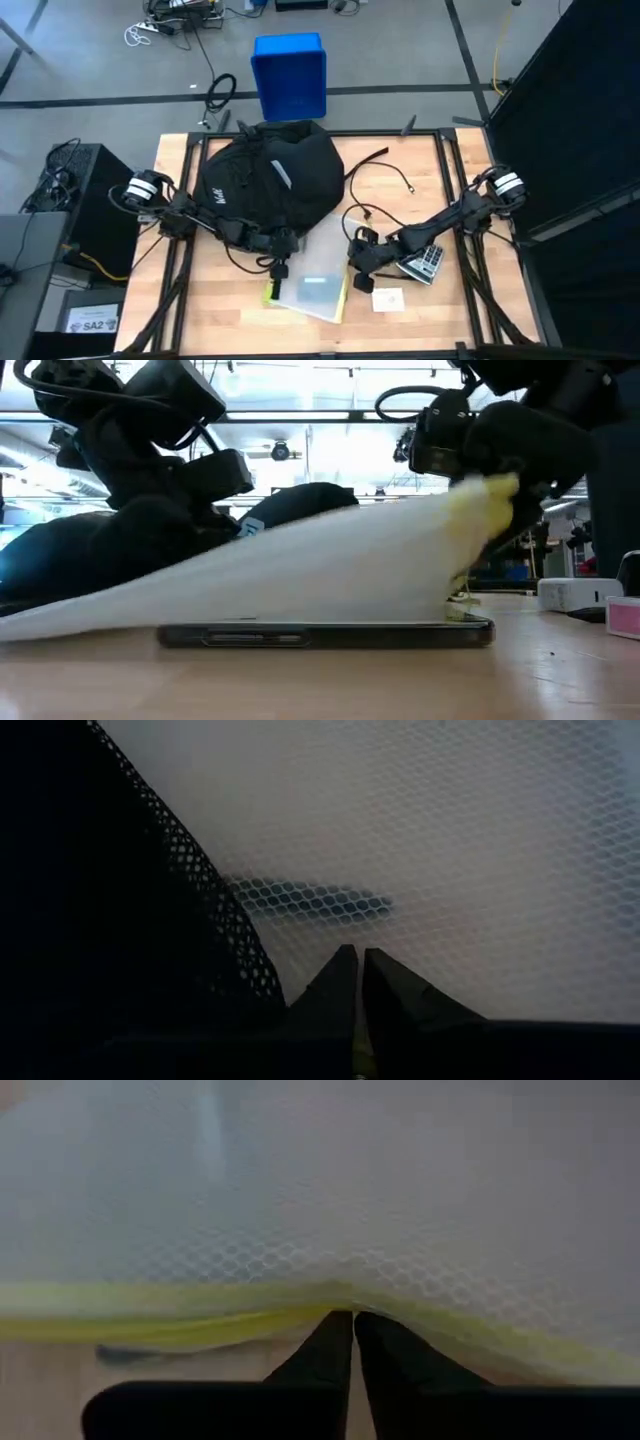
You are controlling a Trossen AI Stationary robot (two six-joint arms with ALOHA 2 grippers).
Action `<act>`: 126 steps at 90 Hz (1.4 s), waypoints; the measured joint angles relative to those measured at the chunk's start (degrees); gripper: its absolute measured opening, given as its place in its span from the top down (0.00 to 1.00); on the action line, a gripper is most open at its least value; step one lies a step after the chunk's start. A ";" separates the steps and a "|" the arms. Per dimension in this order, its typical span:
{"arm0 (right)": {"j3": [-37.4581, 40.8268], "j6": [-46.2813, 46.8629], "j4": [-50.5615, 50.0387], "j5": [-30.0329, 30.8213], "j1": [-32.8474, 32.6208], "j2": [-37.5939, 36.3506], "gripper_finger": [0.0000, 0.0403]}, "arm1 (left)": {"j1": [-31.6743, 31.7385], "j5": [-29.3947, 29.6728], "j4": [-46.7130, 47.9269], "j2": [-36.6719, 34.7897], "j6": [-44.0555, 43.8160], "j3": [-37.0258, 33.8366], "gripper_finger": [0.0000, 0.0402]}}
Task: Unpack backpack
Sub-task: Remove the pen from the zip bag
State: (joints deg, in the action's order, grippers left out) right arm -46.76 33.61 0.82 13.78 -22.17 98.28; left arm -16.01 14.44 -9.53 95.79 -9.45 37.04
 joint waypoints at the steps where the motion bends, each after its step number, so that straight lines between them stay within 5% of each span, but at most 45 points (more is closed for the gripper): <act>1: 0.00 -0.20 0.21 0.00 0.07 0.00 0.99 | 0.00 -0.04 -0.11 0.00 0.01 -0.01 1.00; 73: 0.00 -3.85 7.64 -4.68 1.22 -0.04 0.93 | 0.04 -1.29 -1.30 0.09 0.20 -0.09 1.00; 126: -0.02 -3.93 11.39 -14.68 2.29 -0.07 0.94 | 0.00 -1.27 -1.39 0.20 0.20 -0.09 1.00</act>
State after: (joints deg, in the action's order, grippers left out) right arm -46.78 29.67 12.21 -0.90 -19.88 98.21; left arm -16.01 13.17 -10.92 95.98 -9.26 36.95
